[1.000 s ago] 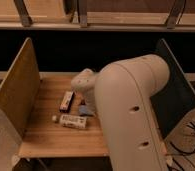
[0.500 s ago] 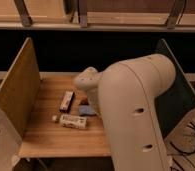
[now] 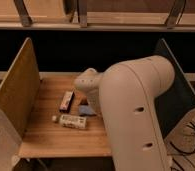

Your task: Push the ceramic bowl across the table

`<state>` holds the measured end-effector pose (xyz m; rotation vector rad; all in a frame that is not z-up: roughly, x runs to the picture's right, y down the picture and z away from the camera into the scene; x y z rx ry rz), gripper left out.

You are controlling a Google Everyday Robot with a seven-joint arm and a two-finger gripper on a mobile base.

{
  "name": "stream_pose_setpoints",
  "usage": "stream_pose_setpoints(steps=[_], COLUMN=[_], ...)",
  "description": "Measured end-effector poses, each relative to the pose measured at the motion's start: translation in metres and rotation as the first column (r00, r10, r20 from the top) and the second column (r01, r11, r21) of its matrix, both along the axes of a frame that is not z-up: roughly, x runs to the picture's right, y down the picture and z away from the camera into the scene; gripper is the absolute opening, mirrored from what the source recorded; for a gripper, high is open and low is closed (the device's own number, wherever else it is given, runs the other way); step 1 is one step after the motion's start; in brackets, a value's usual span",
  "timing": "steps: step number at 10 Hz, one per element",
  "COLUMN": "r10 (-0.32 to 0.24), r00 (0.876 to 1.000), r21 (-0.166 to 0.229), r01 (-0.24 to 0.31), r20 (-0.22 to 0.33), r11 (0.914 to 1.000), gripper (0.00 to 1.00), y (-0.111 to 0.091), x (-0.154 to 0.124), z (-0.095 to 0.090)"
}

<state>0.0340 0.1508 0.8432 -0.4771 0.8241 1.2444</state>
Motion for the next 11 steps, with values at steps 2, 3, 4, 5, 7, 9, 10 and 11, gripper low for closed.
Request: stream_pose_setpoints(steps=[2,3,4,5,7,9,10,11], r10=[-0.014,-0.016,-0.024,-0.036,-0.053,-0.09,-0.104,-0.124], r00=[1.0,0.999,0.999,0.999,0.998,0.996,0.994,0.992], r21=[0.016,0.013,0.005,-0.01,-0.007,0.027,0.044,0.068], r01=[0.014,0.016,0.024,0.036,0.053,0.091,0.105,0.125], r20=[0.023,0.029,0.026,0.015,-0.013,-0.028,-0.027,-0.02], r11=[0.9998,0.9998,0.9997,0.9993,0.9986,0.9955,0.9935,0.9899], gripper=[0.0,0.0,0.0,0.0,0.0,0.0,0.0,0.0], y=[0.001,0.005,0.01,0.017,0.017,0.001,-0.006,-0.016], x=[0.004,0.006,0.009,0.015,0.027,0.027,0.024,0.017], z=[0.003,0.004,0.004,0.003,0.001,-0.005,-0.007,-0.011])
